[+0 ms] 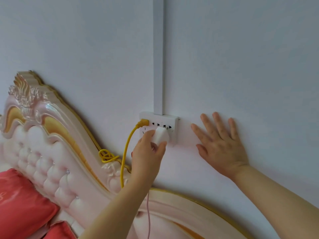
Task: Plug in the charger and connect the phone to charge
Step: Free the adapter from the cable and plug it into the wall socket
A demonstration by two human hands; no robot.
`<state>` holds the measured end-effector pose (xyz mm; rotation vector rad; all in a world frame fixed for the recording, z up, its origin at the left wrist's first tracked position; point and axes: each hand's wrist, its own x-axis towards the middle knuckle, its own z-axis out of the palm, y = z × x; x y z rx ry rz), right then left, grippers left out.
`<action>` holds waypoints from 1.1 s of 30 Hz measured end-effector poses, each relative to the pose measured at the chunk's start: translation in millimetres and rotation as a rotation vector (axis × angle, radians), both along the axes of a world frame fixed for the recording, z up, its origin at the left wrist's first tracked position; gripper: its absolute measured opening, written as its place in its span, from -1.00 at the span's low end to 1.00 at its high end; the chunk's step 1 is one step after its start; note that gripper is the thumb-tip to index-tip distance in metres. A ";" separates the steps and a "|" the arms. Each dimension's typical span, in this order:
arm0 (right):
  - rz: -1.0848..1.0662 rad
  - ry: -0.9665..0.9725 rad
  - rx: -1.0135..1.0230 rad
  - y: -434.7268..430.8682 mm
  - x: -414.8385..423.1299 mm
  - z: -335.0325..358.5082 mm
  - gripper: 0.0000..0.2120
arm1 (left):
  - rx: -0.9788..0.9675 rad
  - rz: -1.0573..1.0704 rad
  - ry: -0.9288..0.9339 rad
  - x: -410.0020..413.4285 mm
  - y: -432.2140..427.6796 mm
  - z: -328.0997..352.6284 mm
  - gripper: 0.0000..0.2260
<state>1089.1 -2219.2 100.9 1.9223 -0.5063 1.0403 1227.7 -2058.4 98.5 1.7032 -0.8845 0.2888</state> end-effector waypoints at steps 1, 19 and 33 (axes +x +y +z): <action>-0.006 -0.015 -0.029 -3.0 1.6 -1.9 -0.50 | 0.005 -0.001 -0.017 0.9 0.3 0.4 -0.66; 0.023 -0.057 -0.129 -14.1 7.8 -6.9 -0.49 | 0.352 0.111 -0.315 2.9 -12.6 54.7 -0.85; -0.075 0.200 0.311 33.1 -14.5 12.7 -0.48 | 0.490 0.141 -0.203 -14.4 -7.3 66.2 -0.78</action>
